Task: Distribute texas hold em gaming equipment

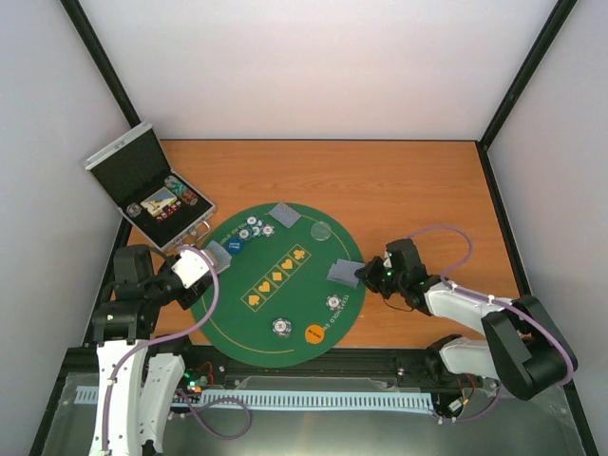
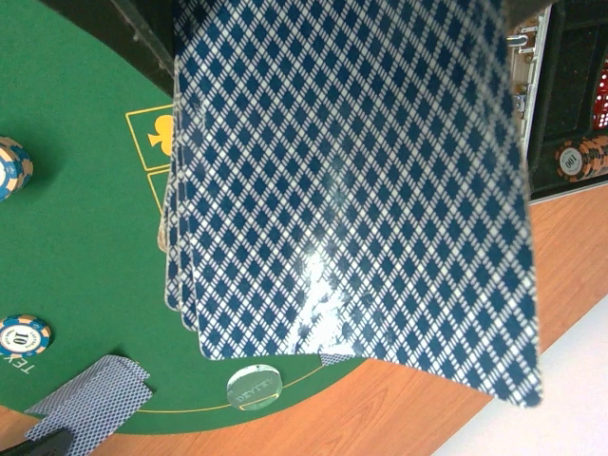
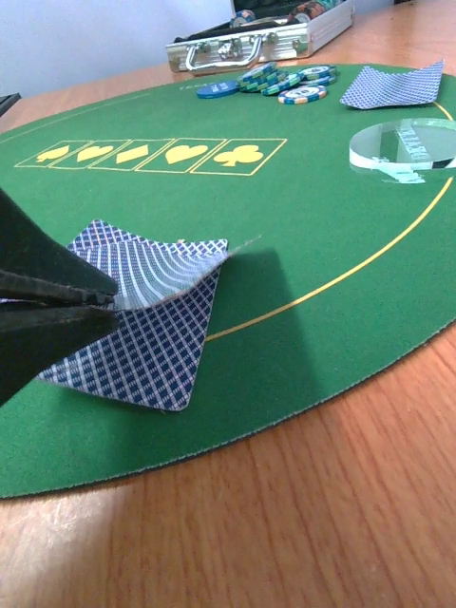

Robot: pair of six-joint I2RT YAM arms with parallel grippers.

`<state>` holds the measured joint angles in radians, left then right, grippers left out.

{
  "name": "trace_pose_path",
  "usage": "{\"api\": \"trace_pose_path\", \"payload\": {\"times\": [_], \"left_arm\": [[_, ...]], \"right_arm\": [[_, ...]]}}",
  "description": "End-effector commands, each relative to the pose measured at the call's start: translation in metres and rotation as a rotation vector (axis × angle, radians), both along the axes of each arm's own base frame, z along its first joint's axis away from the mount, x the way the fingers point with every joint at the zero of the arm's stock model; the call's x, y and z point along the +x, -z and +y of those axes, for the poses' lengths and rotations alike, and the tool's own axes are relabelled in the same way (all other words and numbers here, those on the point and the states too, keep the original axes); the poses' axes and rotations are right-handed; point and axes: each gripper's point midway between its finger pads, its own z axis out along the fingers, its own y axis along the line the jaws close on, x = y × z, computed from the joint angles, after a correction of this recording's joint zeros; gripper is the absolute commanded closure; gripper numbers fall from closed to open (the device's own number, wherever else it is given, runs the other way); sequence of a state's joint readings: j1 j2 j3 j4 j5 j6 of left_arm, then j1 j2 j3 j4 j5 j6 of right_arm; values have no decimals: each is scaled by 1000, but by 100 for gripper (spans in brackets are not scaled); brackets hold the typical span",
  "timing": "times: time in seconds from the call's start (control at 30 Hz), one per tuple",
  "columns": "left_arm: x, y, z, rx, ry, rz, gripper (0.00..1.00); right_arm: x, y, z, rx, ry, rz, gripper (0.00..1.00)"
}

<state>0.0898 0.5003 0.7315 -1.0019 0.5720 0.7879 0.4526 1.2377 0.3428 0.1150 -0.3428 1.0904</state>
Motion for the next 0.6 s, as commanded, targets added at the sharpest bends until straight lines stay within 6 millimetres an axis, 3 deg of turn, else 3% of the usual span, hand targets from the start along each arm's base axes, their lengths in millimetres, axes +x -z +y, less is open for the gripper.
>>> {"api": "trace_pose_path", "payload": {"times": [0.0,0.07,0.2,0.3,0.47,0.57], "left_arm": [[2,-18,-1,4,15,-57,52],[2,-18,-1,2,16,-57,52],[2,-17,-1,7,15,-54,52],[2,-17,-1,7,15,-53,52],[1,-16,-1,13,19,-52,52],[2,-16,0,16,21,-53,52]], "right_arm": [[-2,-2,-1,-1,3,-10,88],[-5,-3,-4,-18,-1,-14,77],[-8,-7,-16,-79,19,-31,45],[-10,-18,-29,-143,35,-66,28],[6,-67,-42,-242,37,-247,21],[19,-123,-8,-174,-158,-477,26]]}}
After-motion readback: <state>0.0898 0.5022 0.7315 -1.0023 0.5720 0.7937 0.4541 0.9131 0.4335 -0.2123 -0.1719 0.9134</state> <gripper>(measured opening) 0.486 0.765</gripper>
